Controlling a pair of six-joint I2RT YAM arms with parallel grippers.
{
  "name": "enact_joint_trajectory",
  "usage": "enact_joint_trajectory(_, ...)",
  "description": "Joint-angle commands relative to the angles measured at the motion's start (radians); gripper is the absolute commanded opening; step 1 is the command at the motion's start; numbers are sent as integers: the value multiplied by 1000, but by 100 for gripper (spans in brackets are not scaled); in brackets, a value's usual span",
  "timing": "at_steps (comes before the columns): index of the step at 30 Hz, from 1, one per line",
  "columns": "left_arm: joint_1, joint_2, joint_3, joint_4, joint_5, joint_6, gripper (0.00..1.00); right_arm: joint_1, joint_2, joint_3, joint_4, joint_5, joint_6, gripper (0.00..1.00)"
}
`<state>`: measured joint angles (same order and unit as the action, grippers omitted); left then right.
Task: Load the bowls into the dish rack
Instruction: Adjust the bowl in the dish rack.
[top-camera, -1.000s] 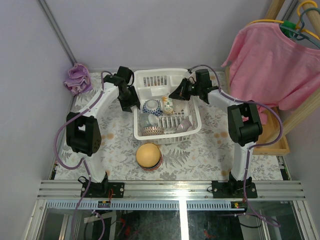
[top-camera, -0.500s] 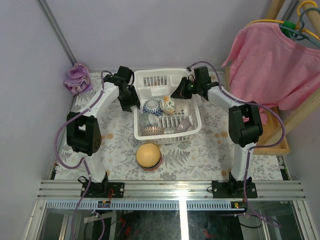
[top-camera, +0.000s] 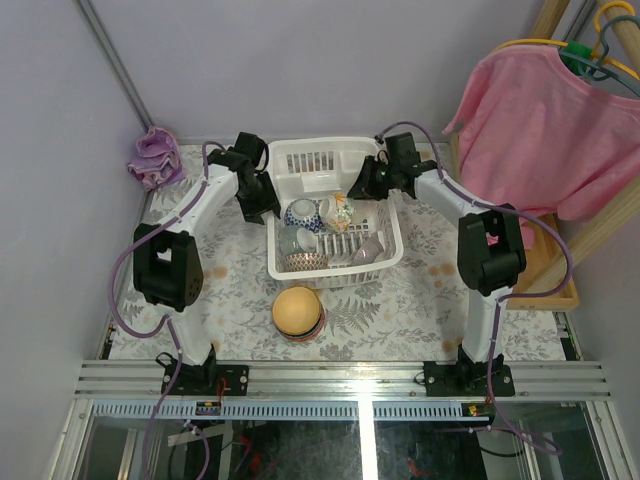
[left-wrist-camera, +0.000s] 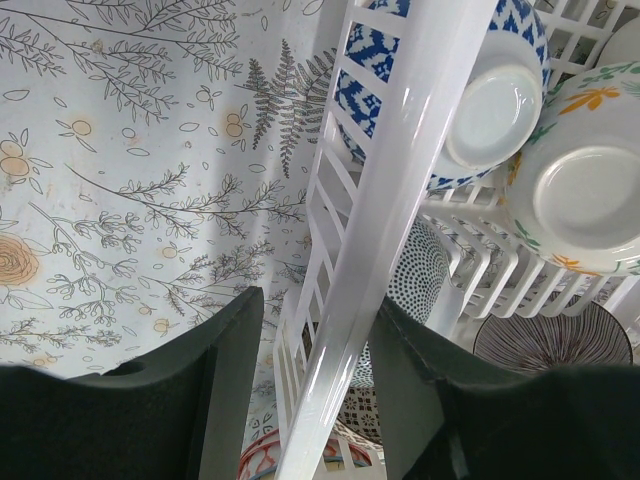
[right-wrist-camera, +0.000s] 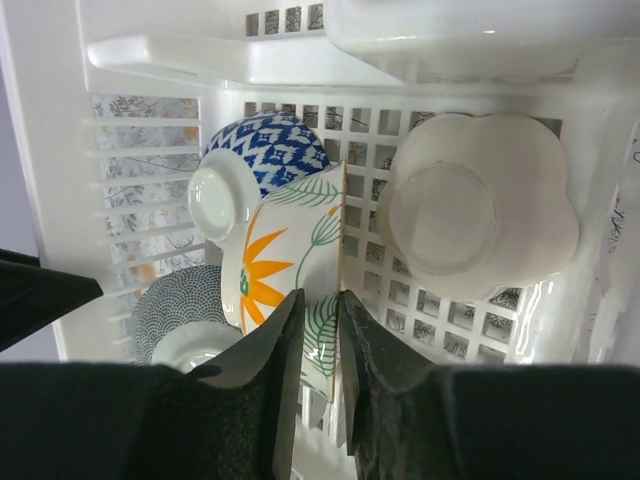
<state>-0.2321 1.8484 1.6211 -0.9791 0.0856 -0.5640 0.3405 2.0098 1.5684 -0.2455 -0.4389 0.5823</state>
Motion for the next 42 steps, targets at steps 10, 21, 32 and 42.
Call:
enact_joint_trajectory(10,5,19,18,-8,-18,3,44,-8,-11,53,-203,185,-91,46)
enact_joint_trajectory(21,4,14,14,-5,-18,1,44,-11,41,212,-277,246,-104,55)
enact_joint_trajectory(32,6,18,25,-5,-17,1,44,-8,28,275,-297,194,-135,58)
enact_joint_trajectory(42,5,-17,76,-2,-8,-19,48,-8,-68,325,-435,109,-185,68)
